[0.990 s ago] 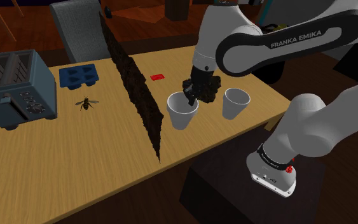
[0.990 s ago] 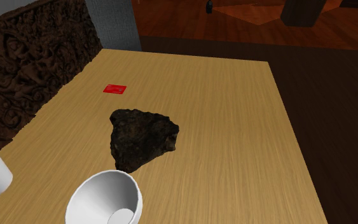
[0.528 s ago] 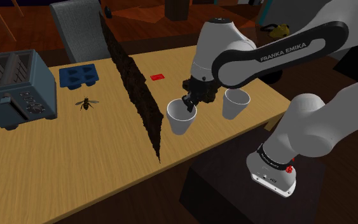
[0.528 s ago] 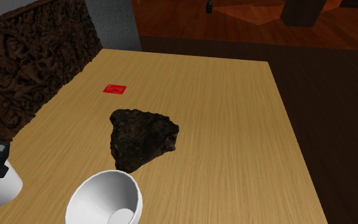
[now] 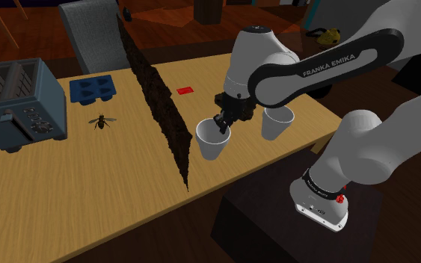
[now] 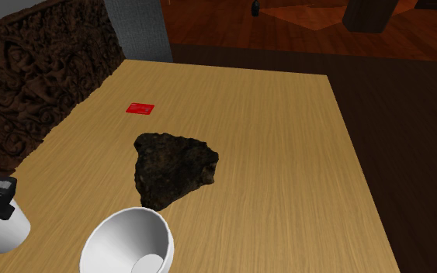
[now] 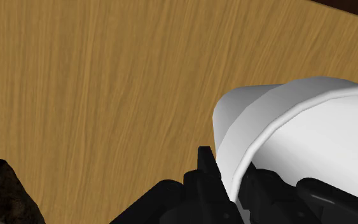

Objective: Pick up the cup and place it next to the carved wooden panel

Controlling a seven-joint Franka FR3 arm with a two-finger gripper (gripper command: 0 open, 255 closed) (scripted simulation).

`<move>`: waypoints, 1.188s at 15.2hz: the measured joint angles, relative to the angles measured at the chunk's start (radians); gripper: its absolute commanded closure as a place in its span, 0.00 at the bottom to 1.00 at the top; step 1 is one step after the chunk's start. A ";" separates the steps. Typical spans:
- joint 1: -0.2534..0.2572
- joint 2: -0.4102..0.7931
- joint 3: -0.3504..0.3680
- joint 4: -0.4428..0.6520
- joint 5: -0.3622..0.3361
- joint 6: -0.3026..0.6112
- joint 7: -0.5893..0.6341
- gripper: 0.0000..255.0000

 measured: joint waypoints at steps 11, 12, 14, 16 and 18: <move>-0.002 -0.063 -0.006 0.056 -0.006 -0.117 0.004 0.00; -0.004 -0.072 -0.010 0.065 -0.008 -0.135 0.001 0.00; -0.003 -0.079 -0.010 0.071 -0.008 -0.148 0.002 0.00; -0.004 -0.081 -0.011 0.072 -0.008 -0.153 0.002 0.00; -0.004 -0.082 -0.011 0.072 -0.009 -0.154 0.002 0.00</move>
